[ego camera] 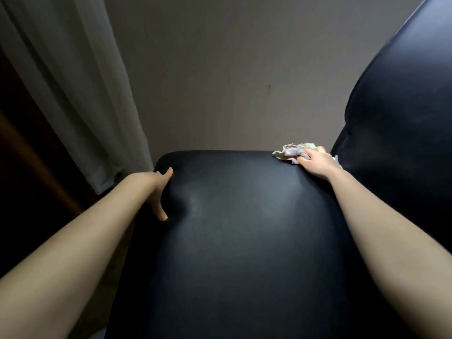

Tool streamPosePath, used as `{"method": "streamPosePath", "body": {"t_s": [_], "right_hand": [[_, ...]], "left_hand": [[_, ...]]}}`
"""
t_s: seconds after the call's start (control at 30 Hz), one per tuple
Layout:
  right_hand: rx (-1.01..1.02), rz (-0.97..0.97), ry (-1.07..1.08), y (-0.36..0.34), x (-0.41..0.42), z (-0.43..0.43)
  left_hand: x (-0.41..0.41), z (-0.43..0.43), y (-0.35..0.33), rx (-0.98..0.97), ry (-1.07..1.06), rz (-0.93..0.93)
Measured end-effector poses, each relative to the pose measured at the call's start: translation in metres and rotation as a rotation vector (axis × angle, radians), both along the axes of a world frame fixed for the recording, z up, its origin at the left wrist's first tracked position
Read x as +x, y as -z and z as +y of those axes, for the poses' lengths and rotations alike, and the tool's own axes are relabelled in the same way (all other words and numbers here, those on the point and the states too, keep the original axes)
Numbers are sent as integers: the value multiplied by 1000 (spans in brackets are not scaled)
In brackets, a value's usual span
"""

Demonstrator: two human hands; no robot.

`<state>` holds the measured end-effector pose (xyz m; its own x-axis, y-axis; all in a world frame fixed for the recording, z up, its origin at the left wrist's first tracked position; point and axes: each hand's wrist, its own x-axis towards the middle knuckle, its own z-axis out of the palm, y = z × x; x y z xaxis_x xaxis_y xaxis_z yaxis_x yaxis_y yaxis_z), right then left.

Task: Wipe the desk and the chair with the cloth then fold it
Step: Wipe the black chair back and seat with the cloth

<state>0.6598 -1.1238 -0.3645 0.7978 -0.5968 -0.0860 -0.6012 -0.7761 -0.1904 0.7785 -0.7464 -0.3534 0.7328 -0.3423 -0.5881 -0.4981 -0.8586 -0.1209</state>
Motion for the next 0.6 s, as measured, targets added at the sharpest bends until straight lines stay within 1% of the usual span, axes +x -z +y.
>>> {"method": "streamPosePath", "body": {"t_s": [0.1, 0.2, 0.27, 0.33, 0.47, 0.6], "right_hand": [[15, -11, 52, -1, -4, -3], [5, -24, 71, -1, -11, 2], [18, -50, 83, 0, -22, 8], [23, -85, 96, 3, -39, 16], [23, -137, 161, 10, -93, 49], [-14, -149, 217, 18, -174, 98]], "left_hand": [[4, -4, 2, -1, 2, -1], [14, -10, 6, 54, 3, -23], [19, -14, 7, 84, 28, -43], [23, -15, 8, 73, 37, -44], [18, -19, 0, -8, 12, 15], [22, -30, -3, 52, -53, 139]]}}
